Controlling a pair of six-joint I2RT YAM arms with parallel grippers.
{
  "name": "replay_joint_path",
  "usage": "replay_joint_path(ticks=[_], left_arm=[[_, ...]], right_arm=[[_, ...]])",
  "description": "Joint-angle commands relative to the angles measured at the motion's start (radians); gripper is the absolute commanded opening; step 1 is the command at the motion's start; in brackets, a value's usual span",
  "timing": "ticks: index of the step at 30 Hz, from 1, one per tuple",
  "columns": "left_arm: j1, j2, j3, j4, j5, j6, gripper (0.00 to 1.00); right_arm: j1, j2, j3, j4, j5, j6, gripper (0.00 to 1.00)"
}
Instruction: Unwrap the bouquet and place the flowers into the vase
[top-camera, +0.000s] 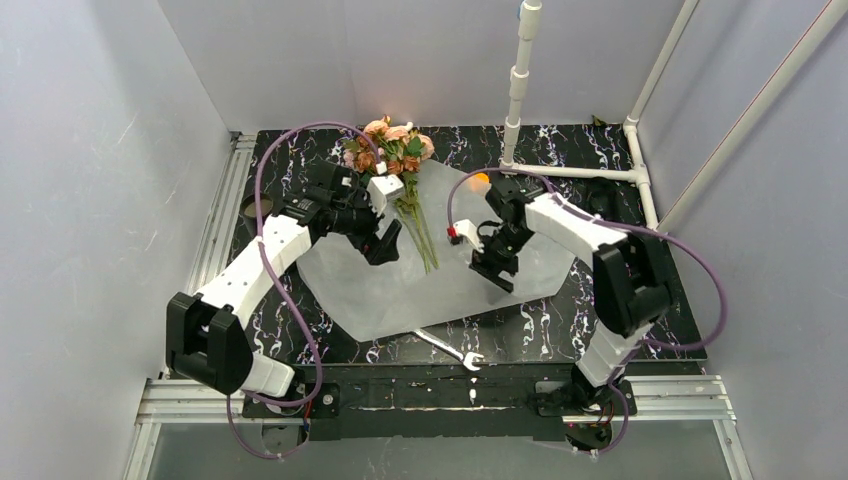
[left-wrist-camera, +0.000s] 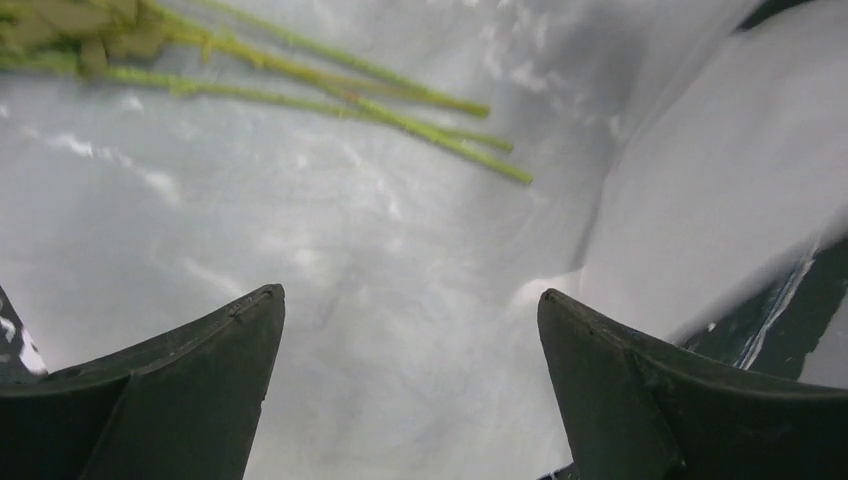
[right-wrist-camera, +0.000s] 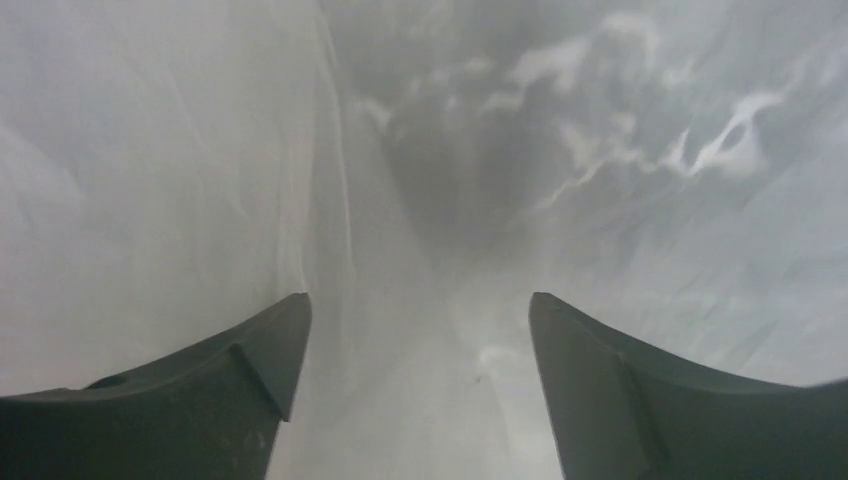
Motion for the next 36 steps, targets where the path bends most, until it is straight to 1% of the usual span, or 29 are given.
replay_joint_path(ticks=[1,2,5,8,11,13,16,19,22,24,25,27,31,34,36], left_arm=[[-0.002,0.022,-0.059,-0.109,-0.124,0.094,0.98],[-0.005,0.017,-0.086,-0.116,-0.133,0.115,0.98],[-0.035,0.004,-0.156,-0.114,-0.229,0.158,0.98],[-0.048,0.004,-0.219,-0.075,-0.359,0.117,0.98],[-0.048,0.024,-0.261,-0.071,-0.436,0.124,0.98],[-0.047,0.031,-0.286,-0.094,-0.445,0.137,0.98],[-0.046,0.024,-0.324,-0.15,-0.416,0.153,0.98],[-0.046,-0.045,-0.375,-0.173,-0.379,0.166,0.98],[-0.043,-0.166,-0.398,-0.178,-0.333,0.159,0.98],[-0.037,-0.248,-0.38,-0.177,-0.298,0.124,0.98],[-0.035,-0.287,-0.366,-0.176,-0.269,0.111,0.98],[-0.031,-0.355,-0.33,-0.161,-0.23,0.077,0.98],[-0.027,-0.428,-0.264,-0.096,-0.195,-0.026,0.98],[-0.026,-0.448,-0.227,-0.014,-0.229,-0.14,0.98],[-0.026,-0.45,-0.204,0.033,-0.256,-0.189,0.98]], right_arm=[[0.007,-0.134,-0.117,-0.005,0.147,-0.137,0.95],[0.01,-0.158,-0.156,0.006,0.168,-0.138,0.98],[0.018,-0.235,-0.242,0.056,0.225,-0.124,0.99],[0.024,-0.267,-0.298,0.088,0.269,-0.096,0.98],[0.029,-0.267,-0.32,0.103,0.315,-0.06,0.98],[0.029,-0.257,-0.327,0.11,0.366,-0.04,0.98],[0.029,-0.259,-0.338,0.074,0.437,-0.068,0.98],[0.029,-0.321,-0.326,0.022,0.467,-0.084,0.98],[0.029,-0.396,-0.286,0.003,0.492,-0.059,0.98],[0.027,-0.432,-0.253,0.002,0.512,-0.026,0.98],[0.028,-0.439,-0.226,-0.007,0.544,-0.005,0.98],[0.027,-0.435,-0.157,-0.045,0.559,0.04,0.98],[0.028,-0.365,0.022,-0.036,0.525,0.205,0.98],[0.026,-0.257,0.165,0.04,0.446,0.354,0.96],[0.027,-0.17,0.266,0.102,0.404,0.457,0.94]])
